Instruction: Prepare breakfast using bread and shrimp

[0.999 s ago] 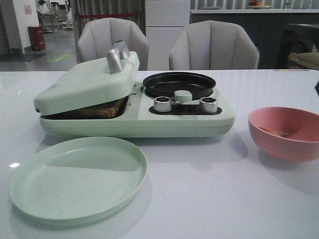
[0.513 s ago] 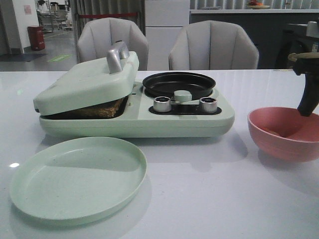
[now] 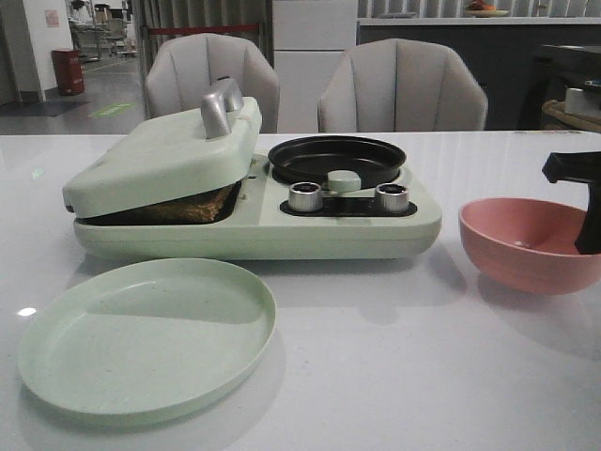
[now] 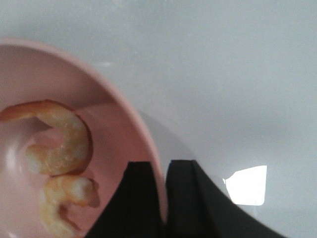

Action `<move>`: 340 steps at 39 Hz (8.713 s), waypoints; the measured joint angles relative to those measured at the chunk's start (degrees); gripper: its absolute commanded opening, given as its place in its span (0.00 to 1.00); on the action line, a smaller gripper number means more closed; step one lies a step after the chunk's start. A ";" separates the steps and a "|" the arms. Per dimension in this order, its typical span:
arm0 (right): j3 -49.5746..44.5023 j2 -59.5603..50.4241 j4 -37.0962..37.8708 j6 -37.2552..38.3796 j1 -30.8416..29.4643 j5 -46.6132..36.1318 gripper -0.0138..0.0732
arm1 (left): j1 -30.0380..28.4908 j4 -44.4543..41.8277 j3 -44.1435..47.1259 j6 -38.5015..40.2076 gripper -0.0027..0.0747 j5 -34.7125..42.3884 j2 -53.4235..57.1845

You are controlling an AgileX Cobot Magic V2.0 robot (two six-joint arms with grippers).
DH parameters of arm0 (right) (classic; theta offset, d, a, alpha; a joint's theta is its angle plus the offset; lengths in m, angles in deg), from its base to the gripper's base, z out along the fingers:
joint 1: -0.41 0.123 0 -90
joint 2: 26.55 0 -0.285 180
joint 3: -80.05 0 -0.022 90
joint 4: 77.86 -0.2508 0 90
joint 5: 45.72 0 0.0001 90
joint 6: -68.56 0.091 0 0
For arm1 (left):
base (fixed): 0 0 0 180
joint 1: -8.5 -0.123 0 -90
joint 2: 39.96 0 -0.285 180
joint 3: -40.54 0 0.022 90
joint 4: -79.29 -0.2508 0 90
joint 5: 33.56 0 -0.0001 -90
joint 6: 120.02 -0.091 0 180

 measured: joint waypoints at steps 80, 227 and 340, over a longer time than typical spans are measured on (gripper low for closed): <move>7.87 17.85 8.01 -6.66 21.94 -95.97 0.32 | 0.00 0.09 0.00 0.00 0.18 0.00 0.00; -8.14 -31.70 1.84 -4.65 8.44 -12.93 0.72 | 0.00 0.09 0.00 0.00 0.18 0.00 0.00; -44.93 -83.87 -2.46 -7.52 20.94 -21.04 0.33 | -11.57 2.97 14.40 2.88 0.18 23.99 0.00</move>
